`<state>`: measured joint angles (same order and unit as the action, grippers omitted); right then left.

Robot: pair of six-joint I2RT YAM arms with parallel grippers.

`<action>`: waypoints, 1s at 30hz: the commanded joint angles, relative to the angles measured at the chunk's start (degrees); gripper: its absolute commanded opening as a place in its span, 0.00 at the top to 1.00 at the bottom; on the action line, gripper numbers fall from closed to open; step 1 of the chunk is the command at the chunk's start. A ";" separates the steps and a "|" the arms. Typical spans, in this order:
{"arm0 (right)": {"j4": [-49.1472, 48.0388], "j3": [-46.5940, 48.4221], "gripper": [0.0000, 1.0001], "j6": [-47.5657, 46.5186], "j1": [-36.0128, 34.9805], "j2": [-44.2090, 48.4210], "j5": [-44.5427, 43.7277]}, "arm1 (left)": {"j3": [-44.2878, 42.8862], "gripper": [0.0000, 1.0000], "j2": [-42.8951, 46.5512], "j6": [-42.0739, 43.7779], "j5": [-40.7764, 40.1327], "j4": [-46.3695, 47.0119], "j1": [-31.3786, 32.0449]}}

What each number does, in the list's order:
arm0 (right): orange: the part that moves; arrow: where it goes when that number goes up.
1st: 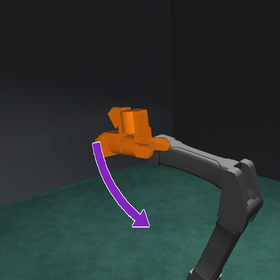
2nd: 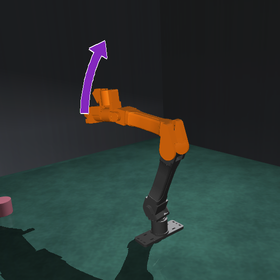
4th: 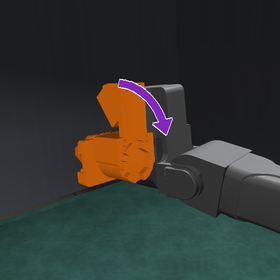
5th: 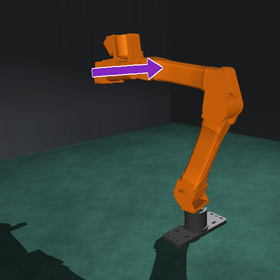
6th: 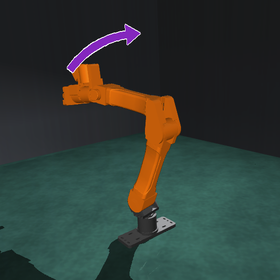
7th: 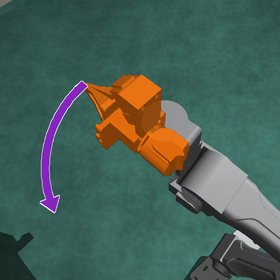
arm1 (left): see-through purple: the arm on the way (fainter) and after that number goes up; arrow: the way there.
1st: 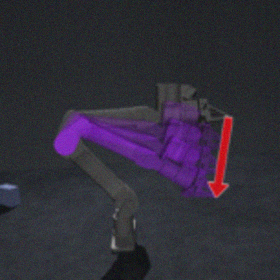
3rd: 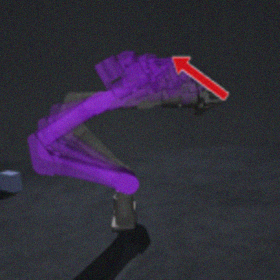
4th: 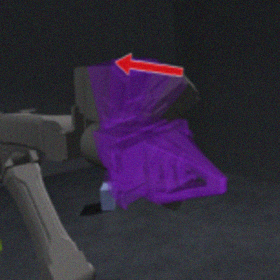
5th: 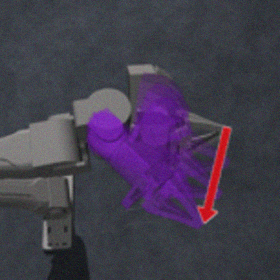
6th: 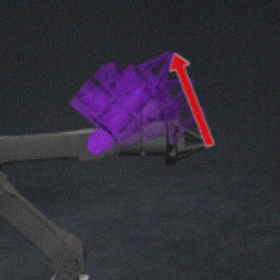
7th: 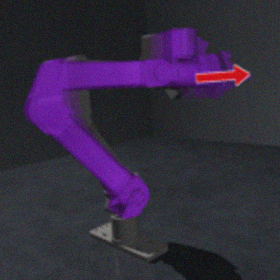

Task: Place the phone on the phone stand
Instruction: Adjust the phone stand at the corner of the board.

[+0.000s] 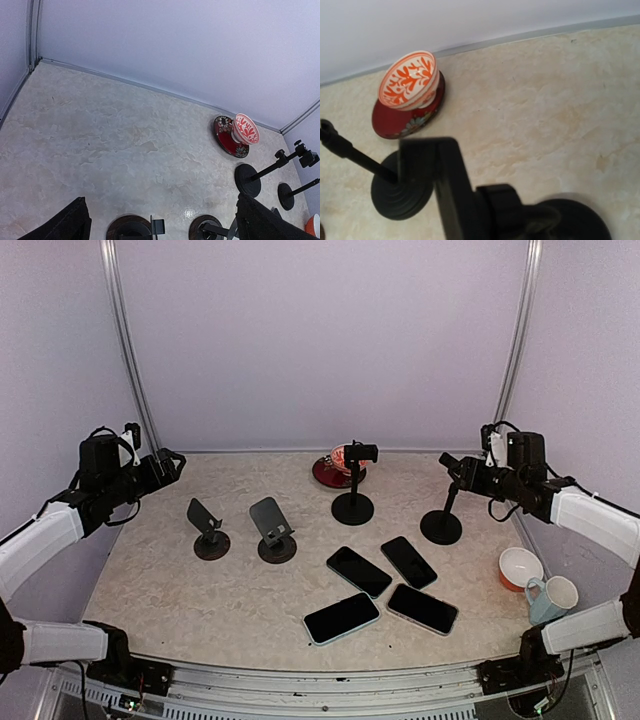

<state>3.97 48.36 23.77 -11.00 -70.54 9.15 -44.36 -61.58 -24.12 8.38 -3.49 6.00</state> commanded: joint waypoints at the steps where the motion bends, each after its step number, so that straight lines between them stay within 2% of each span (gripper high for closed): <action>1: -3.94 -1.06 0.41 0.63 1.02 0.67 1.28 | -0.72 0.01 -0.52 -0.27 0.48 0.06 -0.49; 4: -4.21 -0.91 0.49 0.12 1.51 0.52 1.41 | -0.81 0.01 -0.60 -0.25 0.55 0.06 -0.54; 9: -4.88 -0.98 0.55 -0.83 2.34 0.19 2.75 | -0.73 0.01 -0.57 -0.23 0.50 -0.03 -0.63; 16: -5.30 -0.49 0.77 -2.66 4.21 -0.01 5.50 | -0.79 0.01 -0.66 -0.23 0.53 -0.03 -0.63; 20: -5.87 -0.07 0.78 -3.91 4.77 -0.67 8.67 | -0.77 0.01 -0.79 -0.23 0.47 -0.03 -0.64; 30: -6.72 8.51 0.79 -12.08 5.02 -8.28 26.55 | -0.82 0.01 -1.03 -0.33 0.72 -0.12 -0.66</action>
<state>-0.67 52.05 16.10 -6.50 -76.09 26.22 -44.36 -62.37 -24.18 8.64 -3.49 5.80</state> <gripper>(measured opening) 0.230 0.988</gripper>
